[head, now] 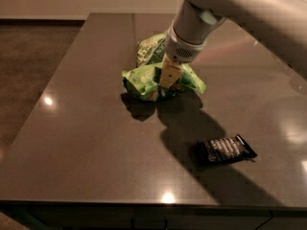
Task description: Move green rice chip bag near green jalapeno chip bag
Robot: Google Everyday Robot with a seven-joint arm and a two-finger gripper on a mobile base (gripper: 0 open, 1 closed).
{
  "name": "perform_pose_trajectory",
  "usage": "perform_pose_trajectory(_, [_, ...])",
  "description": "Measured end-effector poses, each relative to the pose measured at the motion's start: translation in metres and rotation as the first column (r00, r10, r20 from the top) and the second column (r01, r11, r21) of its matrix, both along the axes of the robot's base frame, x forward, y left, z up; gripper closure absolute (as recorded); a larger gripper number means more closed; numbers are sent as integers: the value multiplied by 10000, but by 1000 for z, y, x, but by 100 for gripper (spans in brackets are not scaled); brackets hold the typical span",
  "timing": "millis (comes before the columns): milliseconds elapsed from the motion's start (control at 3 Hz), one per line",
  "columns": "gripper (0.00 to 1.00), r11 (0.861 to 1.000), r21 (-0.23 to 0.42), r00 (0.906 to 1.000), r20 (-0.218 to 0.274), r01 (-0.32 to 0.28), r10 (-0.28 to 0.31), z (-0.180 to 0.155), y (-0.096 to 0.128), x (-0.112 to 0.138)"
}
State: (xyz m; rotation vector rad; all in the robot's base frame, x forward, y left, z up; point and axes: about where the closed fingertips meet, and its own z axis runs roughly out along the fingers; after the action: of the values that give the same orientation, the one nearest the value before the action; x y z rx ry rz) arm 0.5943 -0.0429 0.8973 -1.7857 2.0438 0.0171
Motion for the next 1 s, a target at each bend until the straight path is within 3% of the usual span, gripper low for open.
perform_pose_trajectory(333, [82,9974,1,9974,93,716,-716,-1,-24,22])
perform_pose_trajectory(1000, [35,9882,205,9884,100,1515,-1517,2,-39,44])
